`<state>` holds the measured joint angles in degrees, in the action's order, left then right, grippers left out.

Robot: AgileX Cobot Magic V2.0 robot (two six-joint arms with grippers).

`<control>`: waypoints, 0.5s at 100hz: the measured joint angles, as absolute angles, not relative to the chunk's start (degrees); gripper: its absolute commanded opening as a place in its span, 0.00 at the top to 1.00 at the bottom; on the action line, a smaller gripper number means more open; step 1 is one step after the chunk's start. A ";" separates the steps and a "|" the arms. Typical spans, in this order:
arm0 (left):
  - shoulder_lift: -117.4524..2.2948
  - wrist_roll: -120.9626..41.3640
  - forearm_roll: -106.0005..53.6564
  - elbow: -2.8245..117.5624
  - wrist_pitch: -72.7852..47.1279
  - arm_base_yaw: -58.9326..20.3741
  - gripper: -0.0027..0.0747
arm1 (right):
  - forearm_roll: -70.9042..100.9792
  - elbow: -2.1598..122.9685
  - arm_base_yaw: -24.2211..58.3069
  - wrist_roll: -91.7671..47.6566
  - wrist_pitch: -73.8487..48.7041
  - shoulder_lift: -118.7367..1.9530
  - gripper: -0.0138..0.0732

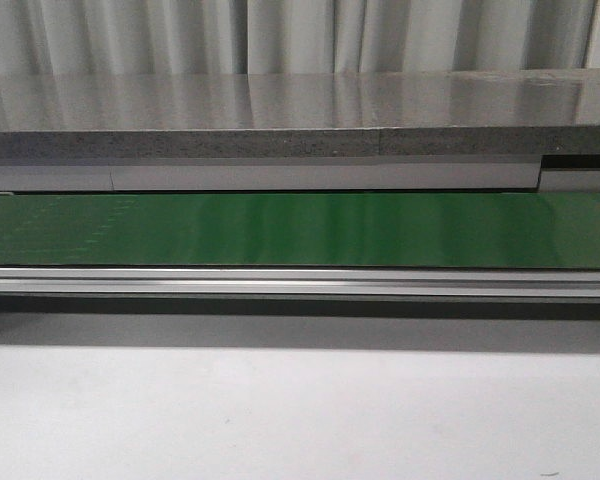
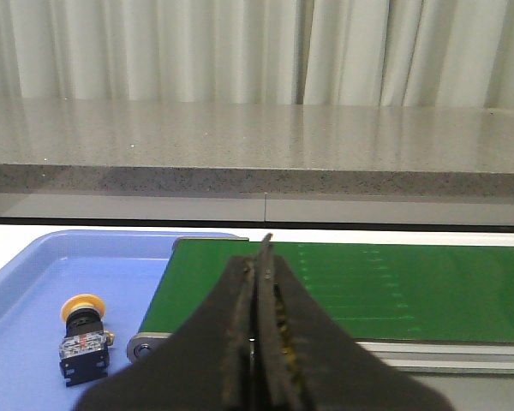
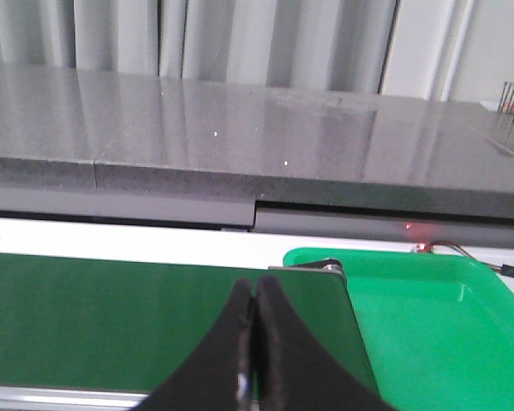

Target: Move button from right to left

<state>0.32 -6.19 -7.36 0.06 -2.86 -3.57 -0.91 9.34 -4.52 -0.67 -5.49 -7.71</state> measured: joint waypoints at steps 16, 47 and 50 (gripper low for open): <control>0.32 -6.19 -7.36 0.06 -2.86 -3.57 0.99 | -5.65 2.26 -4.52 6.92 -1.39 -2.18 0.92; 0.32 -6.19 -7.36 0.06 -2.74 -3.57 0.99 | -6.58 -1.60 -4.52 9.32 -0.92 0.56 0.92; 0.32 -6.19 -7.36 0.06 -2.74 -3.57 0.99 | -6.58 -1.60 -4.52 9.32 -0.92 0.56 0.92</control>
<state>0.32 -6.19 -7.36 0.06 -2.74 -3.57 -6.58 -1.60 -4.52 9.32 -0.92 0.56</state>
